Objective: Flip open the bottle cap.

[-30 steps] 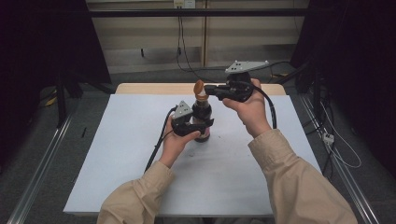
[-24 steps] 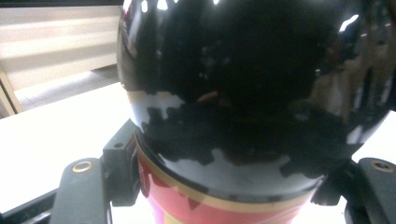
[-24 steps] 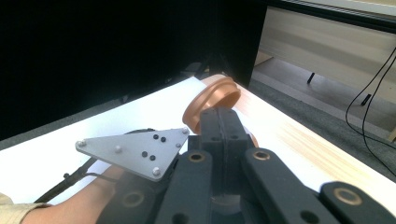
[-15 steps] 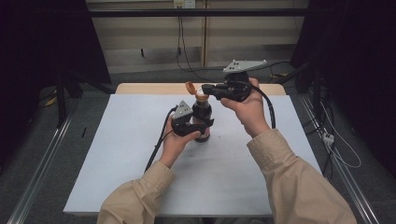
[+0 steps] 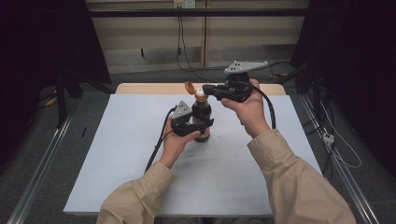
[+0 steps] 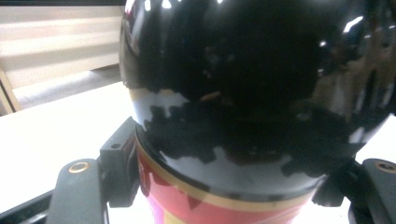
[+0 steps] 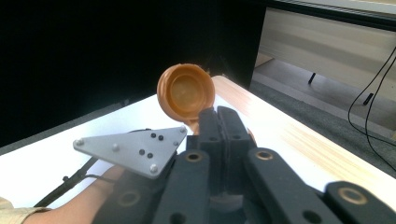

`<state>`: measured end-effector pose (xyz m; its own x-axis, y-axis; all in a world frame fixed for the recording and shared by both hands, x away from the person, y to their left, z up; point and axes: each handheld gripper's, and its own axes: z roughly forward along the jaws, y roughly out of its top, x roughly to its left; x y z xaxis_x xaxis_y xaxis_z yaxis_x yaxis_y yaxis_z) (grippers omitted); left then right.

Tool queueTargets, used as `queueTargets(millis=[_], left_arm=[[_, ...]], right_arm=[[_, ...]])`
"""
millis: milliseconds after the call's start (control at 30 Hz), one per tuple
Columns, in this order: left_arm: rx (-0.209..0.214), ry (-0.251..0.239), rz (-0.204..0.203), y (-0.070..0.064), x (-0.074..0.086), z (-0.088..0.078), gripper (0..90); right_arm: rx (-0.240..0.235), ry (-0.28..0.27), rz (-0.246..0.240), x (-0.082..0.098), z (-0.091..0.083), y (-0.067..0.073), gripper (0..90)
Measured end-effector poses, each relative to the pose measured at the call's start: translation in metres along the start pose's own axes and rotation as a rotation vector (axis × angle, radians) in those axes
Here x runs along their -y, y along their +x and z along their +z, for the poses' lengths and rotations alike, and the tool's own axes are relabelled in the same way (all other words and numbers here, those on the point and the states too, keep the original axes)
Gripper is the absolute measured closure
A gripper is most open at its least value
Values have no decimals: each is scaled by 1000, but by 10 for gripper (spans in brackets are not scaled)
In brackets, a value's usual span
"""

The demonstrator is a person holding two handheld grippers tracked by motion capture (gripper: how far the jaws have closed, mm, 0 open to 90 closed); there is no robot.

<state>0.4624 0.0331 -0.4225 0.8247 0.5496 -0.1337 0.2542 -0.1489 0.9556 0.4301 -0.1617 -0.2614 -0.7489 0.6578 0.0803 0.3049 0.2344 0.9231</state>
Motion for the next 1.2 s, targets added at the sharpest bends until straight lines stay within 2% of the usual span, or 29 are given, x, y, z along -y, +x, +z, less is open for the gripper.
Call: queueTargets(millis=[67, 133, 333, 400, 467, 533, 733, 833, 1100, 1200], left_arm=[[2, 0, -3, 0, 0, 0, 264], [5, 0, 12, 0, -1, -1, 253], [16, -7, -12, 2, -4, -6, 208], [13, -8, -13, 3, -6, -9, 194], [33, -4, -28, 3, -7, -14, 167], [23, 5, -29, 2, -7, -18, 149], [41, 0, -54, 2, -12, -37, 136], [40, -2, -30, 1, -13, -48, 131], [41, 4, -31, 1, -10, -76, 123], [38, 37, -15, -1, -9, -85, 108]], right_arm=[[8, 1, 5, 2, -1, 0, 811], [12, 8, 11, 6, -2, 0, 780], [19, -3, 24, 13, -10, 0, 665], [17, -6, 26, 15, -12, -1, 661], [17, -8, 32, 18, -13, -2, 638], [17, -10, 35, 22, -14, -3, 619], [24, -26, 53, 36, -22, 0, 548], [33, -22, 40, 41, -27, 3, 478], [44, -10, 54, 64, -34, 11, 357], [45, -1, 48, 74, -35, 13, 296]])
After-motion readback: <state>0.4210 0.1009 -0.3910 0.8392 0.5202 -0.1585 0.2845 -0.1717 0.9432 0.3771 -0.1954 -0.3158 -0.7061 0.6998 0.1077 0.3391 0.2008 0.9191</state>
